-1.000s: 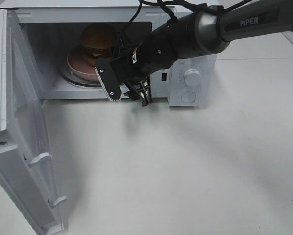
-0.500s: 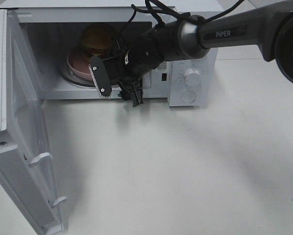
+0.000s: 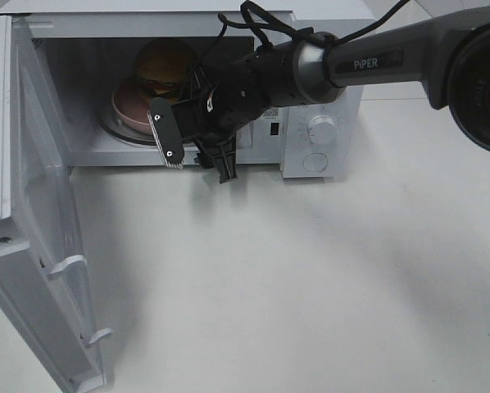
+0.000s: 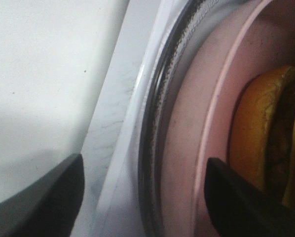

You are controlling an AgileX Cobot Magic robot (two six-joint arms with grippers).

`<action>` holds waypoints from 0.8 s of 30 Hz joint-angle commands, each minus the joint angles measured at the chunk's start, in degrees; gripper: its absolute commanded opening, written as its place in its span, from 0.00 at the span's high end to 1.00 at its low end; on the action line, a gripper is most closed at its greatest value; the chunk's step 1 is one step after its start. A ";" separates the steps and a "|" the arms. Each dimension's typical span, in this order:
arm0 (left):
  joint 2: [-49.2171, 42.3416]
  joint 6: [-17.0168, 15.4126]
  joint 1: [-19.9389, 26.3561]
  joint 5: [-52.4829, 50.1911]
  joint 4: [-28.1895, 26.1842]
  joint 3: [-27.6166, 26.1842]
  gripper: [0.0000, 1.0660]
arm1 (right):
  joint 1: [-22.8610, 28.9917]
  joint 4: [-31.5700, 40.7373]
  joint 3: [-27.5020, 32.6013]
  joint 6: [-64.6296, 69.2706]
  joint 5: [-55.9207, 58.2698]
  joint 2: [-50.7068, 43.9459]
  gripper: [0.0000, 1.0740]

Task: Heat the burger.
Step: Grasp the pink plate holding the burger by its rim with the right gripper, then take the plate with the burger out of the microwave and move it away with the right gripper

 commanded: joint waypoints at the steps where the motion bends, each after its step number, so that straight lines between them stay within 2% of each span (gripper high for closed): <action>1: -0.40 -0.46 0.11 0.00 0.00 0.17 0.06 | 0.00 0.46 -0.40 0.80 -0.11 -0.17 0.56; 4: -0.40 -0.46 0.11 0.00 0.00 0.17 0.06 | 0.06 0.46 -0.40 0.80 -0.23 -0.17 0.60; 5: -0.40 -0.46 0.11 0.00 0.00 0.17 0.06 | 0.34 0.46 -0.40 0.80 -0.23 -0.17 0.68; 6: -0.40 -0.46 0.11 0.00 0.00 0.17 0.06 | 0.57 0.46 -0.40 0.80 -0.23 -0.17 0.73; 7: -0.40 -0.46 0.11 0.00 0.00 0.17 0.06 | 0.57 0.46 -0.40 0.80 -0.23 -0.17 0.73; 9: -0.40 -0.46 0.11 0.00 0.00 0.17 0.06 | 0.63 0.46 -0.40 0.80 -0.29 -0.17 0.84; 12: -0.40 -0.46 0.11 0.00 0.00 0.17 0.06 | 0.63 0.46 -0.40 0.80 -0.29 -0.17 0.86; 17: -0.40 -0.46 0.11 0.00 0.00 0.17 0.06 | 1.32 0.17 -0.40 0.40 -0.17 -0.17 0.95; 24: -0.40 -0.46 0.11 0.00 0.00 0.17 0.06 | 2.12 0.11 -0.40 -1.03 0.63 -0.34 1.00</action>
